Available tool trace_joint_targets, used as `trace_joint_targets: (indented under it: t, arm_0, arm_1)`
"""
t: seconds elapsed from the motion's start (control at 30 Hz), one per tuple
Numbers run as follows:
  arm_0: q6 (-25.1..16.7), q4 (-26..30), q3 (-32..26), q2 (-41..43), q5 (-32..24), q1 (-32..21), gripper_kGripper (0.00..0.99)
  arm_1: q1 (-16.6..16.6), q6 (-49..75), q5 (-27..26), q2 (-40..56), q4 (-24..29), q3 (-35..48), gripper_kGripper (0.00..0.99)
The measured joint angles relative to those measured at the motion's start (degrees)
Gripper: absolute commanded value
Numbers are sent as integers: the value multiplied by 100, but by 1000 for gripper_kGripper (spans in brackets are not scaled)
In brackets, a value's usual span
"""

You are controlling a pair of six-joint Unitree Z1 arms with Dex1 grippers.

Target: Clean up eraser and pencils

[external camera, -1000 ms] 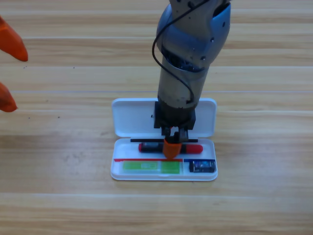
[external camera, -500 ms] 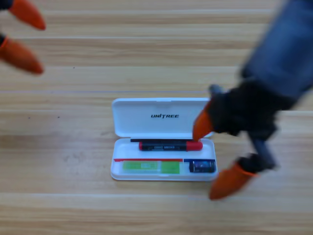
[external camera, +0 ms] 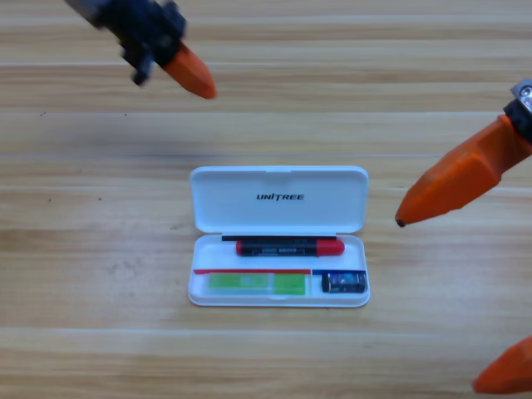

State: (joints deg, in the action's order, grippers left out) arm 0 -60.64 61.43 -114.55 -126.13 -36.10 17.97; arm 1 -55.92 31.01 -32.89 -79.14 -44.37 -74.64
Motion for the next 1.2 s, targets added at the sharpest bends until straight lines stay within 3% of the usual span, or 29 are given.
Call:
trace_joint_targets:
  t: [0.2, 0.57, 1.2]
  arm_0:
    - [-41, 826, -784, -1079, -582, -11, 0]
    - [-200, 1552, -820, -1351, -921, 149, 0]
    - [-265, 1597, -65, -949, -898, 1015, 0]
  arm_1:
    - [-1, -5, -11, -1, 1, 6, 989]
    - [-1, -100, -11, -19, 58, 6, 988]
    - [-1, -139, -11, -202, 61, 6, 988]
